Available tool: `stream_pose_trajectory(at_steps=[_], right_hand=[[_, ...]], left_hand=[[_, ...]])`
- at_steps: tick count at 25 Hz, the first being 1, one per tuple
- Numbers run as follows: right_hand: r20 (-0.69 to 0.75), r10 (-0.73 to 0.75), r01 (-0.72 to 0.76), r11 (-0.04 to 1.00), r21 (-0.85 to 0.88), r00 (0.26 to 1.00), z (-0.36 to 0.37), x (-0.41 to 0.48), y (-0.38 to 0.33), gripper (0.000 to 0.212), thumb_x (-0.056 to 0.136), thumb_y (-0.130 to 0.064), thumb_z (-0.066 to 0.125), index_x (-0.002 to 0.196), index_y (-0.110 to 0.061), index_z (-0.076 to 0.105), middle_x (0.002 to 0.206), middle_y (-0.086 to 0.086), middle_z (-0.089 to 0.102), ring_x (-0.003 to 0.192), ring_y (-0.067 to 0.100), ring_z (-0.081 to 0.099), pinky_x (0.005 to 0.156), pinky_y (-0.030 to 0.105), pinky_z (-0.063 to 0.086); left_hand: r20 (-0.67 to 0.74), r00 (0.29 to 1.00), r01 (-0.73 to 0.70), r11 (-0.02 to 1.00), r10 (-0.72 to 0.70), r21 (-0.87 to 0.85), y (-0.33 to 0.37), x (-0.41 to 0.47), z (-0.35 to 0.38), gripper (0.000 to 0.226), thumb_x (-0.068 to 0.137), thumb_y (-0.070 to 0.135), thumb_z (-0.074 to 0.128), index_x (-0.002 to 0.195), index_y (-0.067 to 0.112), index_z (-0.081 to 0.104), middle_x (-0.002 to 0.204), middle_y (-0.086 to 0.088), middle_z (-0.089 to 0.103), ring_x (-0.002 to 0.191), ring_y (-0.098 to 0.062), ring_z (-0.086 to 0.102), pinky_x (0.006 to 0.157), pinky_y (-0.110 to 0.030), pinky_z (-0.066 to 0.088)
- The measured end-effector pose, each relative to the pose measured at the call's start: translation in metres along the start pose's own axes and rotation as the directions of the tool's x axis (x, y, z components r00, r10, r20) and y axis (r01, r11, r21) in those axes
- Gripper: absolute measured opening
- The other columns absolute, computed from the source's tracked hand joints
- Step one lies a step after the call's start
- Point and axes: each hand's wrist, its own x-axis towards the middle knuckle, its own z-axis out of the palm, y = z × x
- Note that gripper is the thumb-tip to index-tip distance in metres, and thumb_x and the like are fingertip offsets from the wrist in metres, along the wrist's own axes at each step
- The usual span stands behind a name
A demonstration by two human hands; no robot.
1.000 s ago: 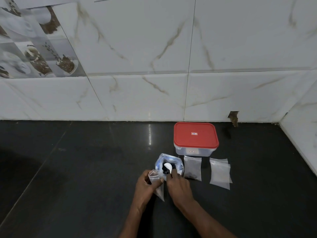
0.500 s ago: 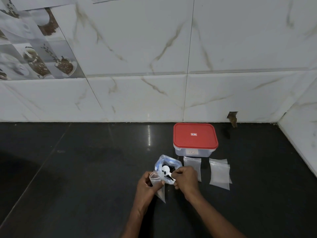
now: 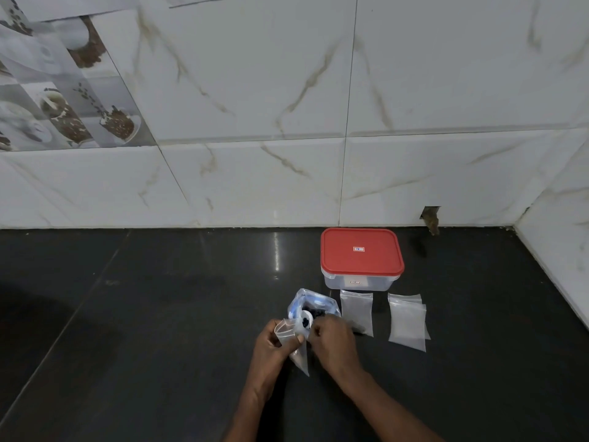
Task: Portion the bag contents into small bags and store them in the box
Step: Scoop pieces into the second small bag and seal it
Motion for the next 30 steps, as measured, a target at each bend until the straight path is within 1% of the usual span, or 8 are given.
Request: stream_pose_trajectory(at_steps=[4, 9, 13, 18, 21, 23, 25, 30], right_hand=[[0.009, 0.244, -0.226, 0.883, 0.412, 0.970, -0.015, 0.009, 0.009, 0.022, 0.082, -0.004, 0.064, 0.061, -0.007, 0.072, 0.053, 0.006, 0.066, 0.045, 0.020, 0.064, 0.044, 0.030, 0.054], [0.068, 0.348, -0.317, 0.733, 0.602, 0.935, -0.029, 0.007, 0.012, 0.018, 0.083, 0.001, 0.065, 0.068, -0.005, 0.073, 0.052, 0.012, 0.064, 0.040, 0.017, 0.058, 0.045, 0.030, 0.052], [0.030, 0.303, -0.257, 0.744, 0.617, 0.952, -0.043, 0.002, 0.012, 0.016, 0.084, -0.001, 0.066, 0.071, -0.007, 0.074, 0.052, 0.011, 0.064, 0.040, 0.014, 0.056, 0.043, 0.025, 0.049], [-0.091, 0.203, -0.127, 0.842, 0.525, 0.975, -0.046, -0.005, 0.003, 0.017, 0.084, -0.005, 0.068, 0.069, -0.009, 0.074, 0.055, 0.004, 0.066, 0.044, 0.013, 0.061, 0.045, 0.029, 0.054], [-0.354, -0.125, 0.222, 0.943, 0.248, 0.927, -0.038, -0.010, 0.000, 0.013, 0.080, -0.010, 0.068, 0.068, -0.013, 0.071, 0.067, -0.004, 0.065, 0.054, 0.010, 0.059, 0.053, 0.030, 0.050], [-0.395, -0.460, 0.443, 0.886, -0.138, 0.795, -0.031, -0.018, 0.003, 0.010, 0.079, -0.017, 0.063, 0.072, -0.018, 0.069, 0.076, -0.005, 0.064, 0.056, 0.009, 0.057, 0.048, 0.025, 0.046], [-0.296, -0.654, 0.546, 0.750, -0.375, 0.696, -0.021, -0.026, 0.011, 0.003, 0.077, -0.016, 0.068, 0.079, -0.019, 0.068, 0.080, -0.003, 0.063, 0.057, 0.011, 0.058, 0.042, 0.025, 0.044], [-0.302, -0.757, 0.591, 0.645, -0.484, 0.579, -0.009, -0.035, 0.027, 0.010, 0.084, -0.010, 0.067, 0.092, -0.011, 0.073, 0.085, 0.002, 0.065, 0.066, 0.016, 0.061, 0.051, 0.026, 0.047]], left_hand=[[-0.035, 0.999, -0.010, 1.000, 0.010, -0.003, 0.000, -0.001, 0.000, 0.044, 0.069, 0.023, 0.082, 0.106, 0.004, 0.068, 0.097, -0.012, 0.077, 0.089, -0.022, 0.073, 0.075, -0.029, 0.057], [-0.065, 0.998, -0.015, 0.999, 0.018, 0.048, 0.000, 0.000, 0.000, 0.029, 0.077, 0.005, 0.082, 0.104, 0.005, 0.069, 0.096, -0.010, 0.078, 0.089, -0.023, 0.074, 0.076, -0.031, 0.059], [-0.084, 0.996, -0.019, 0.992, 0.030, 0.126, 0.006, 0.004, 0.000, 0.039, 0.069, 0.022, 0.083, 0.105, 0.015, 0.071, 0.098, -0.004, 0.079, 0.093, -0.023, 0.075, 0.083, -0.041, 0.060], [-0.102, 0.995, 0.003, 0.988, 0.013, 0.155, 0.007, 0.004, 0.000, 0.040, 0.067, 0.024, 0.082, 0.105, 0.017, 0.071, 0.096, -0.001, 0.079, 0.091, -0.021, 0.075, 0.084, -0.043, 0.061], [-0.114, 0.993, 0.006, 0.980, 0.017, 0.198, 0.011, 0.004, 0.001, 0.034, 0.070, 0.018, 0.083, 0.102, 0.019, 0.072, 0.093, 0.001, 0.079, 0.089, -0.018, 0.076, 0.082, -0.040, 0.061], [-0.119, 0.993, 0.002, 0.976, 0.024, 0.218, 0.012, 0.005, 0.002, 0.031, 0.073, 0.012, 0.085, 0.100, 0.019, 0.072, 0.092, 0.002, 0.079, 0.088, -0.016, 0.075, 0.080, -0.036, 0.061], [-0.126, 0.992, -0.002, 0.975, 0.031, 0.224, 0.013, 0.005, 0.003, 0.031, 0.073, 0.007, 0.086, 0.099, 0.017, 0.072, 0.090, 0.002, 0.079, 0.087, -0.017, 0.075, 0.077, -0.033, 0.061], [-0.131, 0.990, -0.019, 0.972, 0.051, 0.235, 0.017, 0.002, 0.006, 0.030, 0.071, 0.013, 0.089, 0.095, 0.016, 0.072, 0.087, 0.002, 0.079, 0.083, -0.014, 0.075, 0.073, -0.029, 0.060]])
